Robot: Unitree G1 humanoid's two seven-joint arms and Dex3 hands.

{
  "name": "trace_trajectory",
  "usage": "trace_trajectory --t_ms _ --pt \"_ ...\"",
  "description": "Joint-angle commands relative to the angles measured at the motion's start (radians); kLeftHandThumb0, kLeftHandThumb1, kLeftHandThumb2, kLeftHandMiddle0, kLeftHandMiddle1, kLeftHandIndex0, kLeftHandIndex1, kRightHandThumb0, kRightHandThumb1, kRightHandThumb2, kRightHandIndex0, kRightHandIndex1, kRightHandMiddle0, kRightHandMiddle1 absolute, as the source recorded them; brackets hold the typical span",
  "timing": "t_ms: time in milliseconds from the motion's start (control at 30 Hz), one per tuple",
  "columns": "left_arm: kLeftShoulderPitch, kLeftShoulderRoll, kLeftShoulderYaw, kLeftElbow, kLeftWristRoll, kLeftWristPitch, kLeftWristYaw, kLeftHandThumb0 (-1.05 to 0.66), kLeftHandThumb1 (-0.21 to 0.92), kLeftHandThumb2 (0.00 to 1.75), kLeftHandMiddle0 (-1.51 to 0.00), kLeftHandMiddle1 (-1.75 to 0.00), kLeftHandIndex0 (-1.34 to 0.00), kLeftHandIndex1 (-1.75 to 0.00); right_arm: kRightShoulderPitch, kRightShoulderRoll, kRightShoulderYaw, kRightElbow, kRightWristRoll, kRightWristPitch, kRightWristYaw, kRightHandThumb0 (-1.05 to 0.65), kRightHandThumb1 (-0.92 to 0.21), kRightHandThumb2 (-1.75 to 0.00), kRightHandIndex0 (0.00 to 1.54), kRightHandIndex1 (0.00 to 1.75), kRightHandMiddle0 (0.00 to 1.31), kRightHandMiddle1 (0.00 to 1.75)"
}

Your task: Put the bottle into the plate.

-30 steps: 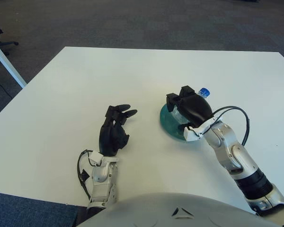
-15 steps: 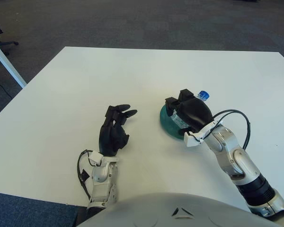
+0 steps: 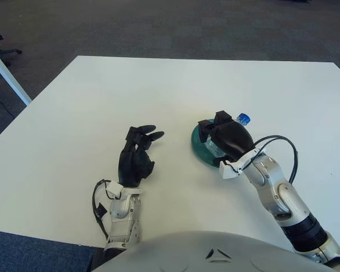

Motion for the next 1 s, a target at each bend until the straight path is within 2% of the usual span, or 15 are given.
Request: trace_trajectory --t_ms 0,100,200,233,267,333,400,433,467,500,567,667,800,867,967 --pt "0.063 -0.049 -0.010 0.063 -0.024 0.003 0.004 -0.60 0.92 0.81 -0.50 -0.86 -0.22 -1.19 0.011 0.011 -0.021 -0.026 0.025 0.005 -0.001 0.00 0.07 -1.69 0.95 1.57 0.69 1.74" --pt "0.064 -0.049 -0.010 0.063 -0.024 0.004 0.004 -0.60 0.92 0.81 -0.50 -0.86 -0.22 -1.19 0.016 0.014 -0.027 -0.032 0.047 -0.001 0.005 -0.01 0.02 -1.67 0.88 1.69 0.67 1.68" --pt "0.064 -0.049 -0.010 0.063 -0.024 0.004 0.004 -0.60 0.92 0.81 -0.50 -0.86 -0.22 -1.19 0.024 0.013 -0.031 -0.043 0.074 0.003 0.029 -0.01 -0.13 -1.49 0.77 1.73 0.58 1.62" --pt "0.064 -0.049 -0.010 0.063 -0.024 0.004 0.004 -0.60 0.92 0.81 -0.50 -0.86 -0.22 -1.19 0.026 0.012 -0.032 -0.047 0.080 0.007 0.038 -0.01 -0.29 -1.30 0.66 1.73 0.48 1.60" --pt "0.064 -0.049 -0.010 0.063 -0.024 0.004 0.004 -0.60 0.92 0.81 -0.50 -0.86 -0.22 -1.19 0.030 0.011 -0.033 -0.052 0.082 0.012 0.048 -0.01 -0.36 -1.22 0.61 1.74 0.44 1.59" --pt "0.064 -0.049 -0.010 0.063 -0.024 0.004 0.005 -0.60 0.92 0.81 -0.50 -0.86 -0.22 -1.19 0.034 0.009 -0.033 -0.058 0.076 0.020 0.063 -0.39 -0.64 -0.86 0.39 1.60 0.25 1.54" --pt "0.064 -0.049 -0.010 0.062 -0.024 0.004 0.005 -0.60 0.92 0.81 -0.50 -0.86 -0.22 -1.19 0.036 0.005 -0.032 -0.062 0.070 0.025 0.074 -0.68 -0.81 -0.69 0.23 1.20 0.10 1.37" --pt "0.064 -0.049 -0.010 0.062 -0.024 0.004 0.005 -0.60 0.92 0.81 -0.50 -0.86 -0.22 -1.19 0.036 0.000 -0.030 -0.062 0.062 0.027 0.081 -0.72 -0.83 -0.67 0.21 1.14 0.08 1.35" --pt "0.064 -0.049 -0.010 0.062 -0.024 0.004 0.005 -0.60 0.92 0.81 -0.50 -0.86 -0.22 -1.19 0.035 -0.003 -0.029 -0.062 0.057 0.027 0.086 -0.81 -0.86 -0.68 0.16 0.95 0.05 1.22" --pt "0.064 -0.049 -0.010 0.062 -0.024 0.004 0.005 -0.60 0.92 0.81 -0.50 -0.86 -0.22 -1.19 0.034 -0.011 -0.027 -0.060 0.046 0.026 0.092 -0.84 -0.87 -0.68 0.15 0.87 0.04 1.18" --pt "0.064 -0.049 -0.010 0.064 -0.024 0.002 0.004 -0.60 0.92 0.81 -0.50 -0.86 -0.22 -1.19 0.033 -0.025 -0.024 -0.056 0.030 0.018 0.098 -0.95 -0.90 -0.74 0.12 0.56 0.02 0.95" --pt "0.064 -0.049 -0.010 0.065 -0.024 0.002 0.004 -0.60 0.92 0.81 -0.50 -0.86 -0.22 -1.19 0.029 -0.043 -0.021 -0.051 0.015 -0.004 0.095 -1.02 -0.91 -0.82 0.06 0.31 0.00 0.66" --pt "0.064 -0.049 -0.010 0.065 -0.024 0.002 0.004 -0.60 0.92 0.81 -0.50 -0.86 -0.22 -1.19 0.023 -0.064 -0.020 -0.043 0.011 -0.033 0.080 -1.04 -0.92 -0.86 0.04 0.18 0.00 0.50" --pt "0.064 -0.049 -0.010 0.065 -0.024 0.002 0.004 -0.60 0.92 0.81 -0.50 -0.86 -0.22 -1.19 0.018 -0.080 -0.021 -0.037 0.010 -0.055 0.069 -1.04 -0.92 -0.91 0.02 0.07 0.00 0.28" --pt "0.061 -0.050 -0.010 0.070 -0.023 0.000 0.004 -0.60 0.92 0.81 -0.50 -0.86 -0.22 -1.19 0.013 -0.092 -0.029 -0.036 0.015 -0.074 0.070 -1.05 -0.92 -0.94 0.01 0.02 0.00 0.11"
